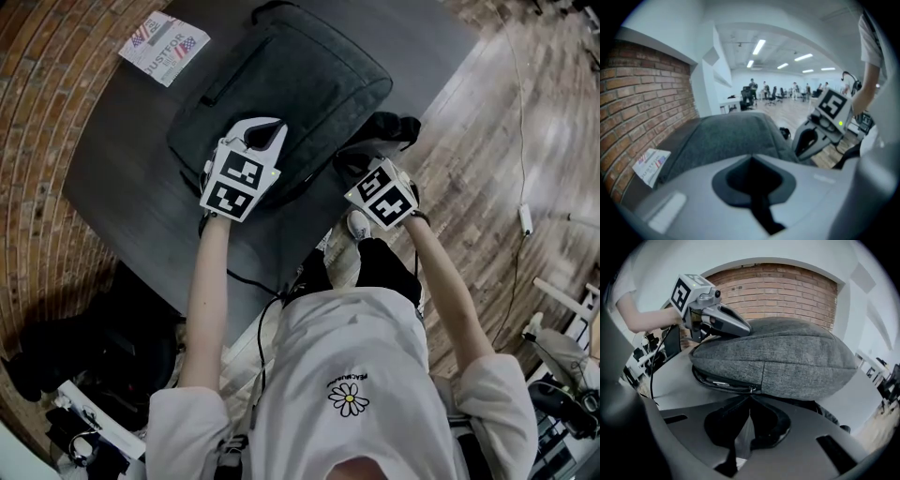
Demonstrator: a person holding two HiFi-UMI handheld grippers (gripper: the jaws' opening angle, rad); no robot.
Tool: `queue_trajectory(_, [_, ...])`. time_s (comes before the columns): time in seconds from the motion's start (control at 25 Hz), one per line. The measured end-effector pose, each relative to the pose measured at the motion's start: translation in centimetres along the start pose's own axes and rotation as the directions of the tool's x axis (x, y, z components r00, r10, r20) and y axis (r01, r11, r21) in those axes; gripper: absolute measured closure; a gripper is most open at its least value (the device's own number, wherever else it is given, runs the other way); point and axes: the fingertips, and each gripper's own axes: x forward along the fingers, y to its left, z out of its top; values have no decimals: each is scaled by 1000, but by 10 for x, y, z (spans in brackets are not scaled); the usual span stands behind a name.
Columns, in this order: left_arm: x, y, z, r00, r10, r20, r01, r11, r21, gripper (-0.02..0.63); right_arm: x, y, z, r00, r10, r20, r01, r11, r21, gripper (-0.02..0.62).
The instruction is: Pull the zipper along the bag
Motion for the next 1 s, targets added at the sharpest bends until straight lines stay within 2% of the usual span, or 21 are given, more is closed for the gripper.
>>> queue_trajectory(0.16, [3, 0, -2, 1000, -11, -9, 11, 1000, -19, 607, 4, 22, -2, 999, 14, -48, -17, 998, -62, 586])
queue_trajectory(0.4, [6, -1, -2, 1000, -2, -10, 2, 1000, -20, 607, 34, 128, 16, 980, 188, -65, -196, 969, -151, 584])
queue_trajectory(0.52, [8, -2, -2, 1000, 6, -10, -6, 1000, -18, 607, 48, 164, 28, 971, 234, -53, -239, 961, -140, 582])
queue_trajectory(0.68, [6, -2, -2, 1000, -6, 2, 6, 1000, -23, 607, 46, 161, 29, 973, 225, -49, -230, 961, -156, 588])
queue_trajectory(0.8, [-9, -1, 9, 998, -39, 58, 39, 999, 2, 607, 38, 152, 28, 977, 205, -55, -212, 959, -191, 588])
queue_trajectory(0.92, [-55, 13, 23, 989, 54, 135, -61, 997, 46, 606, 28, 143, 24, 977, 203, -66, -212, 958, -192, 588])
queue_trajectory(0.96, [-70, 19, 18, 989, 79, 122, -86, 995, 59, 606, 26, 140, 21, 978, 199, -70, -209, 958, -194, 588])
queue_trajectory(1.0, [-81, 24, 4, 993, 93, 77, -99, 991, 84, 606, 24, 137, 18, 978, 193, -73, -204, 960, -194, 588])
